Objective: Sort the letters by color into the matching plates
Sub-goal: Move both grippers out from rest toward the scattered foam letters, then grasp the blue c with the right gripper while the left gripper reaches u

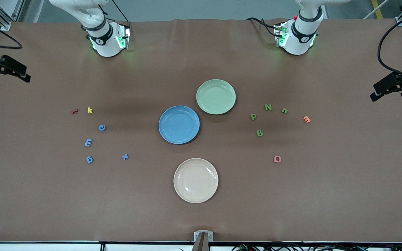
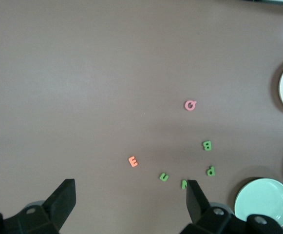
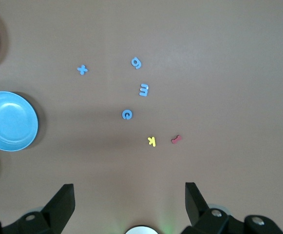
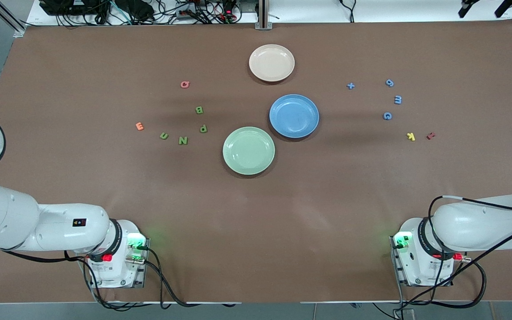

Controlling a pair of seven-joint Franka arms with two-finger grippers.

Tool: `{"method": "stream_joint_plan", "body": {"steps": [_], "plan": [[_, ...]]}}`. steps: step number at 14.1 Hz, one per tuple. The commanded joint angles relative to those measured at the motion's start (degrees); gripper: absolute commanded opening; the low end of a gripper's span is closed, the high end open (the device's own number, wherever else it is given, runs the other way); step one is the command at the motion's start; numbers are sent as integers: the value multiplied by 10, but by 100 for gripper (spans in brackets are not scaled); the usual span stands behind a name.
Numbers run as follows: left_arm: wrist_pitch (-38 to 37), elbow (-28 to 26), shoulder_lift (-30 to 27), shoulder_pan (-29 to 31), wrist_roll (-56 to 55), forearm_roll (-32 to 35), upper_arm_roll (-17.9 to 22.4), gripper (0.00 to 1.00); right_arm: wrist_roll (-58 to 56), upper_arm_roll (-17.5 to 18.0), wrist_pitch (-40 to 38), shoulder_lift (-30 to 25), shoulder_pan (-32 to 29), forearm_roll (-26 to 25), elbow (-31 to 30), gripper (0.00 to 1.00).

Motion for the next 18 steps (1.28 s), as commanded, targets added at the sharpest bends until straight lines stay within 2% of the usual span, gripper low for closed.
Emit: {"method": "stream_joint_plan", "body": {"steps": [1,3,5,8,9,10,12,14,17,18], "plan": [[-2,-15,15,4,1,-4,-4,100,-10,4,22,57,-9,-7,14,100],[5,-37,31,0,1,-3,-5,100,-11,4,33,106,-16,-7,16,100],[34,-76,40,-3,1,-4,-16,100,-4,4,39,112,-19,3,-3,100],[87,-147,42,-5,-11,-2,-38,100,-2,5,160,111,-16,7,-109,100],[107,-170,42,-4,-27,1,-49,100,-2,5,211,110,-16,7,-151,92],[132,-195,43,-4,-45,1,-62,100,-2,4,261,110,-17,7,-187,78],[178,-243,44,-5,-74,1,-83,100,-2,5,362,114,-16,7,-252,75],[239,-299,42,-5,-104,6,-110,100,-1,6,485,121,-13,14,-329,65],[312,-372,36,-4,-122,7,-139,100,-1,6,582,173,5,40,-359,64],[330,-390,34,-4,-126,8,-146,100,1,7,617,191,10,48,-367,60]]}}
